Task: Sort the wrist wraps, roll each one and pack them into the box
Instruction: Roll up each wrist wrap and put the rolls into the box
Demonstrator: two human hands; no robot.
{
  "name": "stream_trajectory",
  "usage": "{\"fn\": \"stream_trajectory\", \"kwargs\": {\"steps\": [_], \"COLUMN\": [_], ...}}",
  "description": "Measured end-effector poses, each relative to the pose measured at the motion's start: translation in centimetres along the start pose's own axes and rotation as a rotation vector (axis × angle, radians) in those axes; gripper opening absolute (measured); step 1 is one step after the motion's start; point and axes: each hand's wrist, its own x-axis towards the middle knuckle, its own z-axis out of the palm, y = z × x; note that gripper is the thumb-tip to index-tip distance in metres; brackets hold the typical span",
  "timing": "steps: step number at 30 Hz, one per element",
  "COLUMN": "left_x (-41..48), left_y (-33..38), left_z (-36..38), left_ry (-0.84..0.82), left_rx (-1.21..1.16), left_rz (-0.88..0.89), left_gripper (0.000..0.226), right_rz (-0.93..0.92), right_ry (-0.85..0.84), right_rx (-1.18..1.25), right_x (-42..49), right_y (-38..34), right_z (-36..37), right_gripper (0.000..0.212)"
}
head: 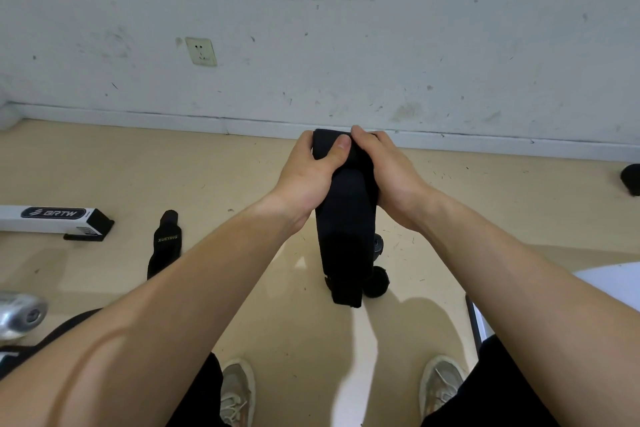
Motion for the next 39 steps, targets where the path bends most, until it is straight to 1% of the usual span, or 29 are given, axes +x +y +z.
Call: {"fn": "stream_trajectory", "kwargs": {"steps": [2,4,5,6,9,10,14,16,18,22,23,26,27,29,31,34,37,39], "left_x": [-0.1,-0.2,-0.2,-0.1,0.0,0.0,0.1,0.1,0.1,0.3,0.3,0.2,0.1,0.0,0.1,0.2,0.1,0.1], "left_y": [0.0,0.1,0.1,0.2,0.5,0.6,0.8,0.8,0.9,1.0,0.9,0.9,0.9,1.0,1.1,1.1,1.1,1.0], "left_z": [0.0,-0.2,-0.3,-0.3,-0.4,-0.4,-0.6,-0.7,-0.7,-0.8,-0.8,-0.6,-0.5,-0.5,-0.6,-0.9,-0.9,-1.0], "left_ry": [-0.008,-0.019,-0.025,-0.031,-0.053,-0.072,-0.092,-0.078,-0.062,-0.038,-0.032,-0.012,-0.008,-0.009,-0.022,-0.077,-0.139,-0.126], "left_rx": [0.016,0.013,0.007,0.001,0.03,0.05,0.081,0.076,0.058,0.032,0.031,0.048,0.051,0.04,0.017,0.039,0.09,0.078], "left_rz": [0.013,0.016,0.009,-0.001,-0.045,-0.051,-0.073,-0.061,-0.059,-0.057,-0.055,-0.044,-0.04,-0.028,-0.02,-0.039,-0.055,-0.048], "left_gripper": [0.018,0.018,0.023,0.031,0.07,0.072,0.063,0.052,0.045,0.041,0.04,0.037,0.035,0.032,0.037,0.061,0.053,0.054], "right_rz": [-0.025,-0.056,-0.066,-0.075,-0.096,-0.107,-0.139,-0.139,-0.122,-0.046,-0.029,-0.008,-0.021,-0.054,-0.073,-0.092,-0.117,-0.128], "right_ry": [0.011,0.025,0.031,0.035,0.044,0.043,0.031,0.02,-0.002,-0.035,-0.028,-0.013,-0.006,0.012,0.021,0.025,0.03,0.015], "right_rx": [-0.044,-0.073,-0.075,-0.07,-0.041,-0.043,-0.077,-0.077,-0.05,0.055,0.051,-0.02,-0.038,-0.039,-0.011,0.02,0.025,0.023], "right_x": [0.1,0.1,0.1,0.1,0.0,0.0,-0.1,-0.1,-0.1,-0.2,-0.1,0.0,0.0,0.1,0.1,0.1,0.1,0.0], "right_y": [0.2,0.2,0.1,0.1,0.2,0.2,0.2,0.3,0.2,-0.2,-0.2,-0.1,0.0,0.0,0.0,0.0,-0.2,-0.2], "right_z": [0.0,0.0,0.0,0.0,0.2,0.2,0.5,0.5,0.3,0.1,0.1,0.2,0.2,0.2,0.2,0.2,0.2,0.2], "right_gripper": [0.046,0.043,0.041,0.04,0.034,0.032,0.025,0.021,0.02,0.021,0.023,0.044,0.047,0.045,0.041,0.033,0.024,0.02]}}
